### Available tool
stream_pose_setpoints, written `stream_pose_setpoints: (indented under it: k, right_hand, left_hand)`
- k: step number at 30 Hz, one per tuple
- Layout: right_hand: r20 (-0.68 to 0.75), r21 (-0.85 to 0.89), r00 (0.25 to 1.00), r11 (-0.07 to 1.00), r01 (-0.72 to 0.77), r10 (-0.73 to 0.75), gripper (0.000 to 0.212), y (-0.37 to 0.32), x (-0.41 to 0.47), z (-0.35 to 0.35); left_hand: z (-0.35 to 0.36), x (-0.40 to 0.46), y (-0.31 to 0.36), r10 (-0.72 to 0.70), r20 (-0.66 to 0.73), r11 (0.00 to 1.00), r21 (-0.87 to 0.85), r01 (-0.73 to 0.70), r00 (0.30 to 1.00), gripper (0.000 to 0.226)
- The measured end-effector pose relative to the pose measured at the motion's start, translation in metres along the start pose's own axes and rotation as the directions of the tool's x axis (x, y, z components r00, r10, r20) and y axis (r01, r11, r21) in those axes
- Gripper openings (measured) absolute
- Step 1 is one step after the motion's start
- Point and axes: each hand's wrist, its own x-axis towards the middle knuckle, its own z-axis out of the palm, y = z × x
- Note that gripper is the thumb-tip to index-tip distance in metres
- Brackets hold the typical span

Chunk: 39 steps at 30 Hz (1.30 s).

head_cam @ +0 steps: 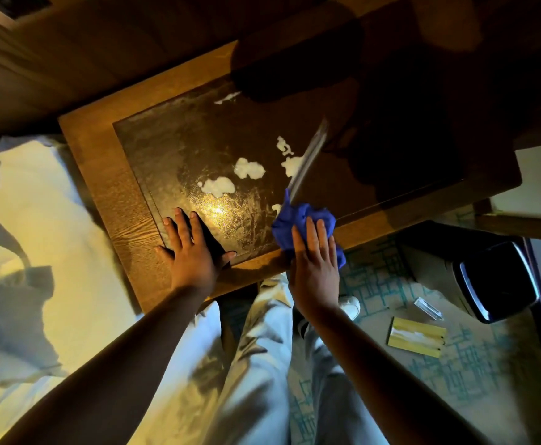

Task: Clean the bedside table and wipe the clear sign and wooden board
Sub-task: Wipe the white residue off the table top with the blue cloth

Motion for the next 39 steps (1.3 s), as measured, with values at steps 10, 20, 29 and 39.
stream_pose_setpoints:
  k: [10,20,29,39]
  right_hand:
    - [-0.087,-0.045,0.988,0.990,-0.133,0.129,0.066,0.030,0.096,-0.040]
    - [-0.077,-0.042,0.989,0.991,-0.130,0.127,0.072,0.031,0.208,-0.087]
    - [0.006,-0.085,0.999,0.995,0.044,-0.043,0.065,0.006,0.060,-0.020]
    - [-0.018,-0.157,0.999,0.987,-0.043,0.041,0.068,0.045,0.107,-0.061]
  left_hand:
    - [-0.002,-0.001,0.002,-0.008,-0.004,0.999,0.041,0.009,1.000,0.121]
    - [-0.006,-0.001,0.005,-0.009,-0.003,0.997,0.082,0.009,1.000,0.120]
    - [-0.013,-0.007,0.010,-0.018,0.023,0.999,0.051,0.017,1.000,0.119]
    - [-0.011,-0.004,0.008,-0.015,0.019,0.993,0.118,0.013,1.000,0.121]
